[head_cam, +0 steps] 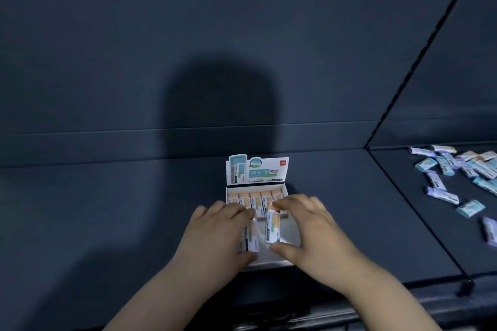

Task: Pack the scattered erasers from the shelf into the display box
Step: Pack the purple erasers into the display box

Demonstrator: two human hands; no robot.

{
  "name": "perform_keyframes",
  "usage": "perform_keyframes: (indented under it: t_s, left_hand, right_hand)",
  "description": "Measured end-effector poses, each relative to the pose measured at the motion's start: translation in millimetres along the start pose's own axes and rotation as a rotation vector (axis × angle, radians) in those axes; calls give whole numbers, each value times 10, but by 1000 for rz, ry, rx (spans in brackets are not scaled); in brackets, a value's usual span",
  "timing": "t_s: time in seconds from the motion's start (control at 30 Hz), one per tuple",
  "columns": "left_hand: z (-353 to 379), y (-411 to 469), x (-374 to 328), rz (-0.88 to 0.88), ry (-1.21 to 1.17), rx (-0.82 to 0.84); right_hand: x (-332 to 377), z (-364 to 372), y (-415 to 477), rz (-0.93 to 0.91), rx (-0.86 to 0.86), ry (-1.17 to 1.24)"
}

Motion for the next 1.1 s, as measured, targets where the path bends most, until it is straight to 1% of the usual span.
perform_keyframes:
  t_s: [0.17,0.2,0.23,0.47,0.7,0.83,0.97,1.1]
  left_hand:
    - [-23,-9,43,13,0,26]
    - [-41,-4,18,17,-16,17]
    - [-29,-4,19,19,-35,-29]
    - [108,72,24,-87,9,3]
    - [171,139,-11,-96,85,63]
    - [185,129,-34,-108,101,95]
    - [159,110,-21,-95,129,116]
    - [154,88,-48,-106,128,96]
  right_hand:
    - [19,33,33,38,43,-118]
    - [13,44,54,34,52,-149]
    - [9,52,75,28,66,-177]
    - [-49,161,246,-22,197,-285]
    - [-114,322,353,-75,208,-329]
    - [-118,339,346,-93,244,-317]
    - [-157,307,324,-84,261,-305]
    - [-162,335,327,-48,262,-283]
Point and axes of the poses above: each hand's wrist, its own y-axis towards the middle knuckle, its own z-axis out of the palm, x = y × z, the point moved 4 cm from there along y, towards the middle knuckle, and after that the axes turned 4 degrees about -z, right-handed, at the moved point
